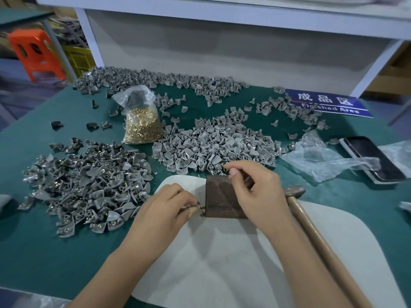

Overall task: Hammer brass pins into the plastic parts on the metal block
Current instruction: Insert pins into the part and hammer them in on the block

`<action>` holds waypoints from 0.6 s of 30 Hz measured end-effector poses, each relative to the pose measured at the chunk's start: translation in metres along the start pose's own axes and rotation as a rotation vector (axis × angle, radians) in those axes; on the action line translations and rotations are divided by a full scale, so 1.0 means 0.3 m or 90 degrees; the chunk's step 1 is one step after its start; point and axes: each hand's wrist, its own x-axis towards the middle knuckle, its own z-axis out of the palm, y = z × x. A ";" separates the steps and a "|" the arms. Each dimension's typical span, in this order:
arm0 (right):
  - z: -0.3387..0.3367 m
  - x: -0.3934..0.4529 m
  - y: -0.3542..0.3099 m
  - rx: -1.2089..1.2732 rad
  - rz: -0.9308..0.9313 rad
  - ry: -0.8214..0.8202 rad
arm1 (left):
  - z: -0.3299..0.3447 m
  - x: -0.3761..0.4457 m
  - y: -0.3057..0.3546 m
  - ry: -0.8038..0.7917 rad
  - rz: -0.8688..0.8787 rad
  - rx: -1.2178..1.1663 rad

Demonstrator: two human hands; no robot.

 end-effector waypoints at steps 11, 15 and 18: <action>0.007 -0.003 0.001 0.007 0.005 -0.001 | -0.002 -0.022 0.000 0.030 -0.003 -0.017; 0.009 -0.005 -0.001 -0.001 0.010 -0.007 | 0.024 -0.019 -0.033 0.061 -0.043 -0.041; 0.008 -0.006 -0.006 -0.007 0.014 -0.012 | 0.028 -0.014 -0.047 0.064 -0.071 -0.052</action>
